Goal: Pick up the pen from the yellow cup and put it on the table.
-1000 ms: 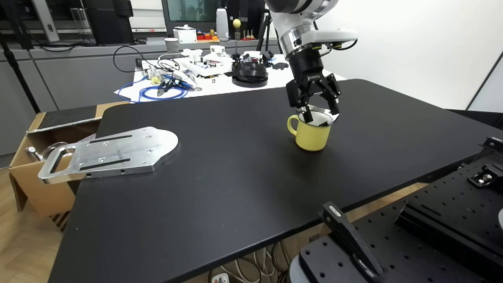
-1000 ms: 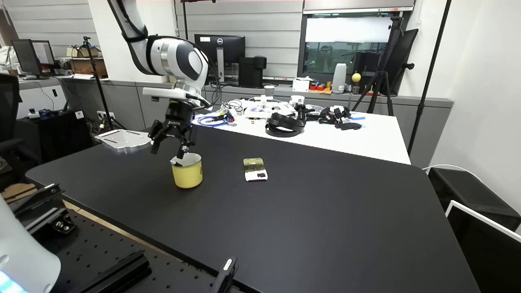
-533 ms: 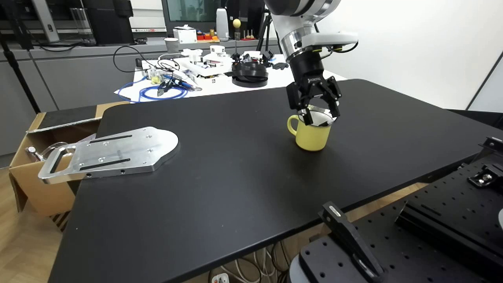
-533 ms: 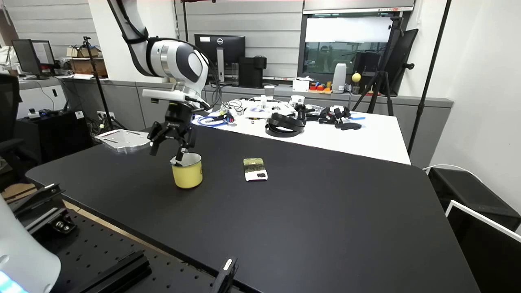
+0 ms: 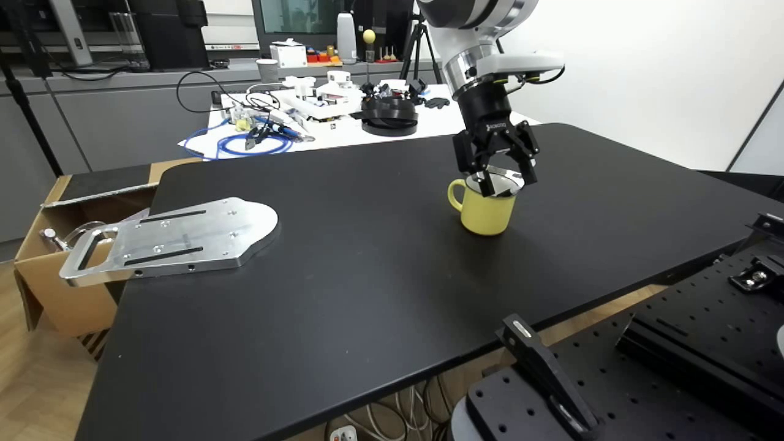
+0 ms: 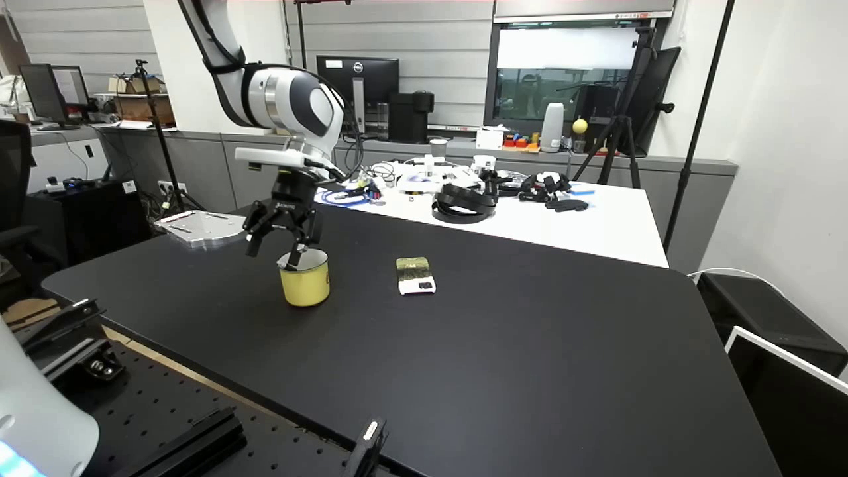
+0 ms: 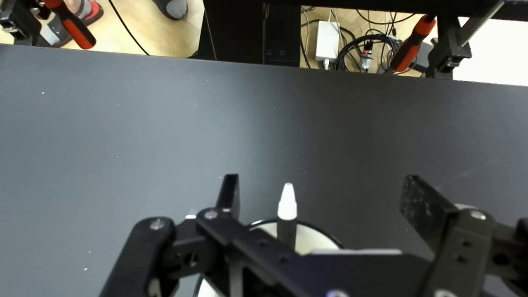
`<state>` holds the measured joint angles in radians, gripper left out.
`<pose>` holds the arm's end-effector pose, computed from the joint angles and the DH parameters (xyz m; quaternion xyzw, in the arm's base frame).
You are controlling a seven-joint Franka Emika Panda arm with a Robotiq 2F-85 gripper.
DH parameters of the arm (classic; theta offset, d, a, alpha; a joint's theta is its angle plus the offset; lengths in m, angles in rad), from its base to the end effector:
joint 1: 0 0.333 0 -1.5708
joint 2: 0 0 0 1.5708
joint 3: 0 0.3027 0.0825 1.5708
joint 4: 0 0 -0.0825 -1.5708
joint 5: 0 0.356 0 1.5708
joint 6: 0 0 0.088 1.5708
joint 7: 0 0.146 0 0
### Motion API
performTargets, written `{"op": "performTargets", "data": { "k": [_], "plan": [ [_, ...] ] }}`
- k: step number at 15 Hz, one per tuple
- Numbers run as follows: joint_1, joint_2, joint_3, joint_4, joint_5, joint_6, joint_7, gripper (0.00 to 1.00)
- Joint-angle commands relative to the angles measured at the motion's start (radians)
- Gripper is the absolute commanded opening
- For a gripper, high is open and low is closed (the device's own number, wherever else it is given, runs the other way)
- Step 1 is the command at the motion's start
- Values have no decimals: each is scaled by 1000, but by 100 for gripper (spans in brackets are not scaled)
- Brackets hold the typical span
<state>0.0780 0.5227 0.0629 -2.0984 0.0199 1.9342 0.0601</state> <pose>0.4418 0.0678 0.1181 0.9409 0.0329 -0.3370 0.0101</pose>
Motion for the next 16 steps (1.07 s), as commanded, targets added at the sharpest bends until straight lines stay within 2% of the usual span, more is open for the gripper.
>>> {"op": "performTargets", "data": {
  "k": [1, 3, 4, 5, 6, 14, 16],
  "plan": [
    [-6, -3, -9, -8, 11, -1, 0, 100],
    [-7, -2, -11, -11, 11, 0, 0, 100],
    [-6, -3, -12, -15, 10, 6, 1, 75],
    [-6, -3, -12, -17, 9, 7, 1, 74],
    [-5, -3, -12, -18, 9, 8, 2, 68],
    [-5, -6, -12, -20, 7, 13, 3, 11],
    [-5, -6, -12, -20, 8, 15, 3, 1]
  ]
}}
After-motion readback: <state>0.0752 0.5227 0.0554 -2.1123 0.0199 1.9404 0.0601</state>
